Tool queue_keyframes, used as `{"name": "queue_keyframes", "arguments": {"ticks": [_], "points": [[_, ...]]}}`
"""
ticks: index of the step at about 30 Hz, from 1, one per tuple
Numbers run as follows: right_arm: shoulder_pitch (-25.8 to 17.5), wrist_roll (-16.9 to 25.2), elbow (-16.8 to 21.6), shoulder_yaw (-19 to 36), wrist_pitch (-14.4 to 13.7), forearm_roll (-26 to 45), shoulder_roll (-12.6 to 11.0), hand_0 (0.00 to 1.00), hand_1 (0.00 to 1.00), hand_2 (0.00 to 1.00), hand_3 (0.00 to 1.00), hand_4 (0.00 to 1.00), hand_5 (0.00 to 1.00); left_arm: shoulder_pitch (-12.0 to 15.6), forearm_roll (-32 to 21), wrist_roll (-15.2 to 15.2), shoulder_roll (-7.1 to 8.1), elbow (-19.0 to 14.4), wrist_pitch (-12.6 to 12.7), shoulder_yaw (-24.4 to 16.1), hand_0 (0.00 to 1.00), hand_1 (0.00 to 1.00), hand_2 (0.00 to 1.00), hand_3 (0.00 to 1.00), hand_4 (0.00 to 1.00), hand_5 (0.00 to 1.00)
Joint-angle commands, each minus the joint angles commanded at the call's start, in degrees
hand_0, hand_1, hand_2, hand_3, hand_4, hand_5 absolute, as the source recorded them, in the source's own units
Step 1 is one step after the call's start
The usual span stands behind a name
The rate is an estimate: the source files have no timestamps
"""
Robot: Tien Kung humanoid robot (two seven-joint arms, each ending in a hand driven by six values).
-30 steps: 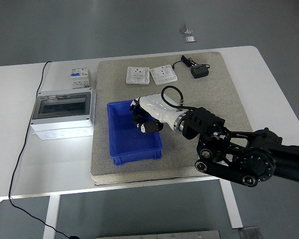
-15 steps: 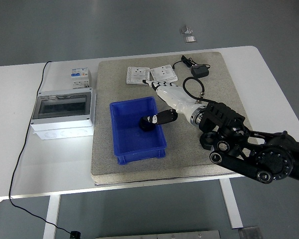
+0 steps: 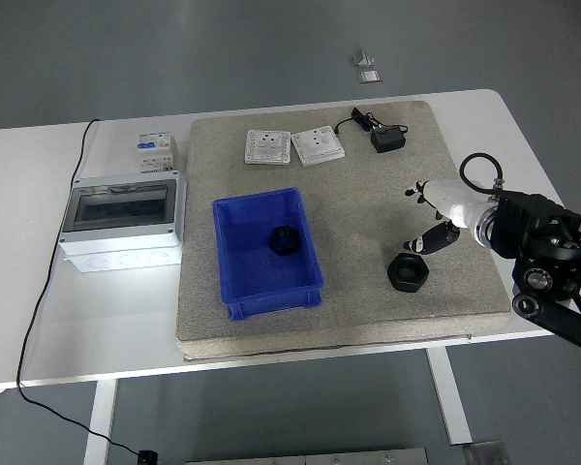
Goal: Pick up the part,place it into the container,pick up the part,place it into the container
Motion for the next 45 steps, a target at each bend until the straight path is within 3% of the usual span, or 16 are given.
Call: {"name": "queue_keyframes", "arguments": {"ticks": [4,10,20,28,45], "points": [[-0.2,0.0,1.4,0.7,1.5,1.8,-1.2,0.505,0.516,0.839,0.889,0.825,0.331,0.1,-0.1,-0.2,0.08,0.0,0.2,0.0,0.650,0.659,0.688,0.605,0.647,0.659],[-0.6,0.0,1.2,-0.5,1.3,7.2,-2.2,0.480,0.492,0.854,0.908,0.824,0.325,0.0,-0.4,-0.5,0.16,0.1,0.4,0.0,0.649,0.658,0.687,0.602,0.649,0.657],[-6.1,0.0,1.3,-1.5,-6.7,10.4,-1.9,0.449,0.518,0.872,0.921,0.796,0.297,0.1,-0.8,-0.9,0.06,0.1,0.6,0.3,0.646,0.657,0.687,0.597,0.648,0.647],[-6.1,0.0,0.1,-1.5,-8.5,9.6,-0.9,0.455,0.523,0.883,0.934,0.797,0.284,0.1,-0.4,-0.8,0.06,0.1,0.5,0.1,0.646,0.656,0.687,0.596,0.646,0.646],[-4.4,0.5,-0.9,-3.3,-5.6,13.6,-0.2,0.426,0.473,0.833,0.899,0.781,0.265,0.1,-1.1,-1.2,0.16,0.1,0.6,0.6,0.644,0.654,0.686,0.591,0.634,0.638]]}}
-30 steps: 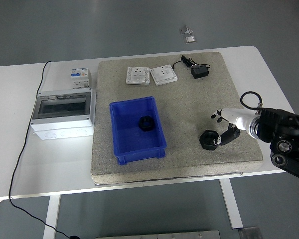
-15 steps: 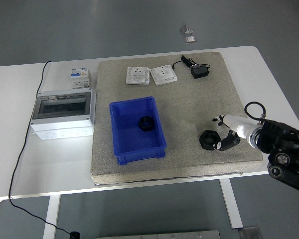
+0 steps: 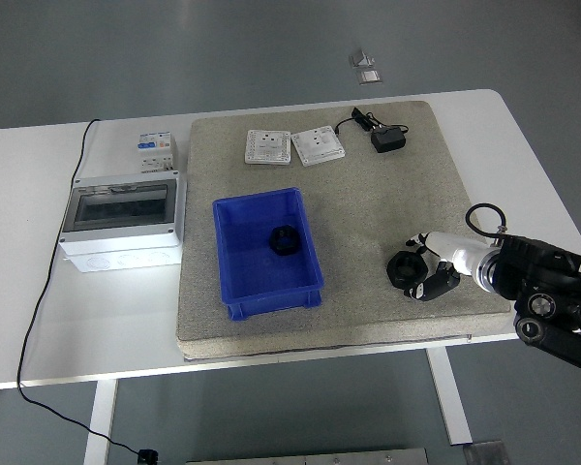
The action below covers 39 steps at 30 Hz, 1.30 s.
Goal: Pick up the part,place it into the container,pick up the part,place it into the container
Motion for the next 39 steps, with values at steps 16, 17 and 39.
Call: {"name": "queue_keyframes", "arguments": {"ticks": [16,17,39], "points": [[0.5,1.9,-1.5,-3.0,-7.0,-3.0,2.2,0.305,0.278,0.449,0.575,0.411,0.002,-0.3,0.5,0.0,-0.13,0.0,-0.1,-0.2,0.641,0.653,0.685,0.590,0.631,0.637],[0.5,2.0,-1.6,-2.9,-7.9,-4.1,2.2,0.305,0.278,0.449,0.575,0.411,0.002,-0.3,0.6,0.0,-0.14,0.0,-0.1,-0.3,0.641,0.653,0.685,0.590,0.631,0.637],[12.7,19.2,-7.4,-10.2,-24.8,2.7,14.3,0.474,0.332,0.487,0.582,0.373,0.002,-0.5,2.2,0.5,-0.18,-0.1,-0.3,-1.3,0.642,0.652,0.683,0.593,0.630,0.653]]}}
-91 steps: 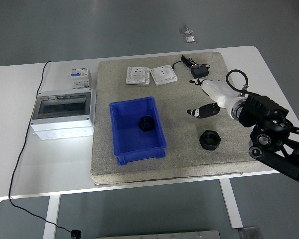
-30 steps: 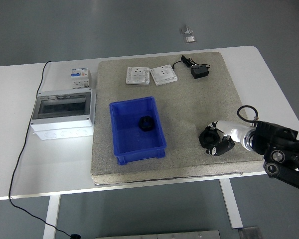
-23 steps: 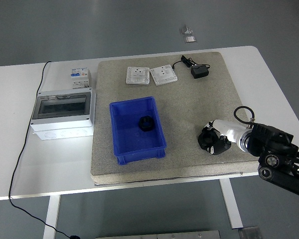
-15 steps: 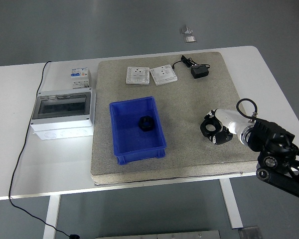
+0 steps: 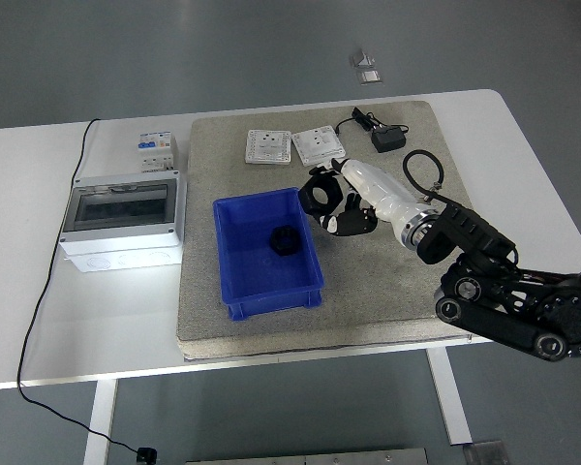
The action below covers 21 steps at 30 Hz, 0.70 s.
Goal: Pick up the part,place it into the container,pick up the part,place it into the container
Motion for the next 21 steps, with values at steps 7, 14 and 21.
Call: {"name": "queue_keyframes", "arguments": {"ticks": [7,14,21], "points": [[3.1,-1.0,-3.0,-1.9,6.1,-7.8,3.4,0.823,0.819,0.853,0.958,0.660,0.078,-0.2,-0.7,0.0,-0.01,-0.1,0.0,0.3,0.642,0.652,0.683,0.595,0.633,0.660],[3.9,-0.6,-4.7,-1.4,6.7,-14.2,4.4,0.998,0.998,0.998,0.998,0.751,0.162,-0.1,-1.1,0.0,-0.03,-0.1,0.0,0.4,0.642,0.652,0.683,0.597,0.639,0.666],[3.9,3.9,-3.1,2.4,3.0,-17.1,3.9,0.998,0.981,0.998,0.998,0.786,0.205,0.0,-0.9,0.2,0.16,-0.1,-0.1,0.3,0.642,0.652,0.682,0.596,0.641,0.666]]}}
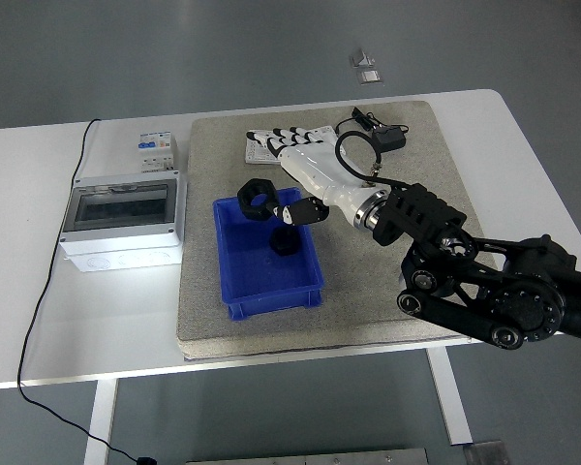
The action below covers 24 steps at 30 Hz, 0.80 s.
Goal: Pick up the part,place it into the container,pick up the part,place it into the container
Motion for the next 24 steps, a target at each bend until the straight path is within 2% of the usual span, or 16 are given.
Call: {"name": "queue_keyframes", "arguments": {"ticks": [2,3,8,9,14,15,16,20,21,24], "points": [[-0.1,1.3,0.7,1.0,-1.3,0.6,-0.3,0.998,0.981,0.998,0.998,0.786,0.205,0.0,-0.1,0.0,0.03,0.0,0.0,0.0,0.642,0.652,0.682,0.596,0.641,0.666],[-0.1,2.0,1.0,1.4,-2.0,1.0,-0.5,0.976,0.913,0.954,0.998,0.800,0.232,0.0,-0.2,0.0,0.05,0.0,0.0,0.1,0.642,0.652,0.682,0.595,0.641,0.667],[-1.0,5.8,2.3,3.7,-6.2,5.7,-1.7,0.976,0.913,0.954,0.998,0.800,0.232,0.0,0.1,0.1,-0.01,0.0,0.0,-0.1,0.642,0.652,0.682,0.595,0.641,0.667],[-1.5,6.2,2.4,4.3,-6.9,6.3,-1.9,0.923,0.874,0.913,0.947,0.750,0.303,0.0,0.1,0.1,-0.04,0.0,0.0,-0.1,0.642,0.652,0.682,0.595,0.641,0.667],[-7.1,9.5,1.5,10.5,-11.5,12.4,-4.8,0.923,0.874,0.913,0.947,0.750,0.303,0.0,-0.2,0.0,-0.38,0.0,0.0,0.1,0.642,0.652,0.682,0.595,0.641,0.667],[-8.6,10.6,1.1,12.0,-12.3,13.9,-5.4,0.898,0.849,0.883,0.906,0.717,0.358,0.0,-0.2,0.0,-0.46,0.0,0.0,0.2,0.643,0.652,0.682,0.595,0.641,0.666],[-10.4,11.8,0.5,13.6,-13.0,15.6,-6.0,0.898,0.849,0.883,0.906,0.717,0.358,0.1,-0.3,0.0,-0.53,0.0,0.0,0.2,0.643,0.652,0.682,0.595,0.641,0.666],[-17.7,16.8,-2.3,18.9,-13.9,23.2,-7.2,0.898,0.849,0.883,0.906,0.717,0.358,0.3,-0.9,-0.2,-0.75,0.0,0.1,0.6,0.643,0.652,0.682,0.595,0.641,0.666],[-19.4,18.2,-3.3,20.2,-13.5,25.1,-7.1,0.859,0.818,0.856,0.874,0.771,0.462,0.4,-1.1,-0.2,-0.82,0.0,0.2,0.7,0.642,0.652,0.683,0.594,0.641,0.658],[-25.0,22.7,-5.4,22.0,-11.4,31.7,-6.3,0.859,0.818,0.856,0.874,0.771,0.462,0.5,-1.3,-0.4,-1.02,0.0,0.2,0.9,0.642,0.652,0.683,0.594,0.641,0.658]]}}
